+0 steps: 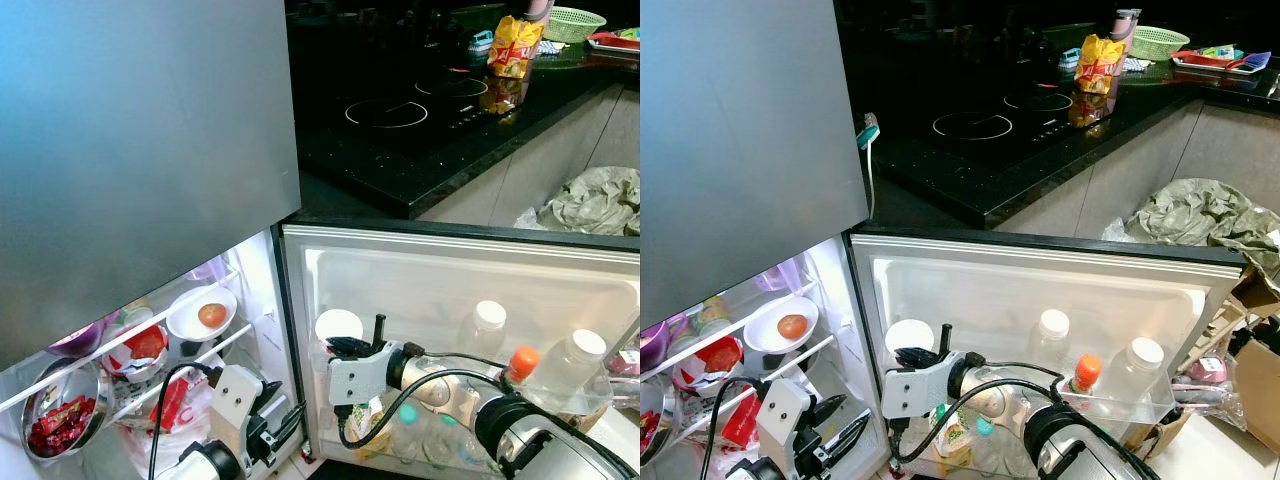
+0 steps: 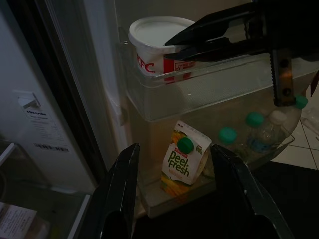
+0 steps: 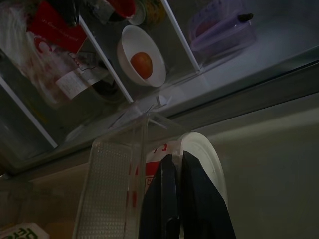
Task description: Restocking fridge
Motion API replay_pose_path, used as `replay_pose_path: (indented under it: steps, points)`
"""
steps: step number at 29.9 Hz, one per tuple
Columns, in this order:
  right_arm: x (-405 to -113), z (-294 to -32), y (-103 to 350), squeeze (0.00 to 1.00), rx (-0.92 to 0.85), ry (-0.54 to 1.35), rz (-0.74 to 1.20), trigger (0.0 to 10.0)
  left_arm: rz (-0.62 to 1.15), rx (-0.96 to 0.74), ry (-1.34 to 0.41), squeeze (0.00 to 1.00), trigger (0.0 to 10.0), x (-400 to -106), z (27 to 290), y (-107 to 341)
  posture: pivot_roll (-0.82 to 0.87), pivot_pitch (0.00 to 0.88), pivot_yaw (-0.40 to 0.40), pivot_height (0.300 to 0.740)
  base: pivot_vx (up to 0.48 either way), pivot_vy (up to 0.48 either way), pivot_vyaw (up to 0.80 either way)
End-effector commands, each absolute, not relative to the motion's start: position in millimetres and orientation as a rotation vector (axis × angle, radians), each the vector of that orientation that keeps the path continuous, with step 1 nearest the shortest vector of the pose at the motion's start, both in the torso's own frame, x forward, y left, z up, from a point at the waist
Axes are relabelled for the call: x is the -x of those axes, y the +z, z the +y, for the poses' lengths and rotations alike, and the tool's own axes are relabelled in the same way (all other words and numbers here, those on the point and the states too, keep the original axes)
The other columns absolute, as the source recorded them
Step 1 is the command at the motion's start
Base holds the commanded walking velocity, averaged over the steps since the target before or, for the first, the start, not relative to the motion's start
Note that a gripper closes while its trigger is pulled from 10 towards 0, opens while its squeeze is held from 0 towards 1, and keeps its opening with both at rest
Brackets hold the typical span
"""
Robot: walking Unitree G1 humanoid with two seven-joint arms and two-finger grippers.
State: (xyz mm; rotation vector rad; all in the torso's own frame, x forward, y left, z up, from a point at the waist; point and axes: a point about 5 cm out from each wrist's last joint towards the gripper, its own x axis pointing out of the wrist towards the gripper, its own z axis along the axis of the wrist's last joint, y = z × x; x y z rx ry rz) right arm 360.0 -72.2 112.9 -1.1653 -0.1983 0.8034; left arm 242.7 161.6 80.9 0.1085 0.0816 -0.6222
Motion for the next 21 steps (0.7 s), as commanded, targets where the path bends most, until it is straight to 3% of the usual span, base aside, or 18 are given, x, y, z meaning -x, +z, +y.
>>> replay_pose_path:
  steps: [1, 17, 18, 20, 21]
  points:
    - [-358.5, -81.0, 102.4, 0.00, 1.180, 0.816, -0.116, 10.0, 0.096, -0.113, -0.613, 0.00, 10.0, -240.1, 166.8, 80.4, 0.01, 0.130, 0.010, 0.740, 0.000, 0.000, 0.00]
    - [-356.9, -77.0, 101.6, 0.00, 1.107, 0.859, -0.078, 10.0, 0.095, -0.103, -0.627, 0.00, 10.0, -238.2, 161.9, 81.3, 0.01, 0.136, 0.009, 0.740, 0.000, 0.000, 0.00]
    - [-356.9, -77.4, 101.7, 0.13, 1.095, 0.858, -0.076, 10.0, 0.096, -0.102, -0.627, 0.00, 10.0, -238.3, 161.8, 81.4, 0.01, 0.136, 0.011, 0.740, 0.000, 0.000, 0.00]
    - [-357.1, -77.8, 102.1, 0.13, 1.085, 0.855, -0.075, 10.0, 0.096, -0.102, -0.627, 0.00, 10.0, -238.4, 161.7, 81.4, 0.01, 0.136, 0.011, 0.740, 0.000, 0.000, 0.00]
    - [-357.2, -78.0, 102.4, 0.56, 1.080, 0.854, -0.074, 10.0, 0.096, -0.102, -0.630, 0.00, 10.0, -238.6, 161.5, 81.7, 0.01, 0.136, 0.011, 0.740, 0.000, 0.000, 0.00]
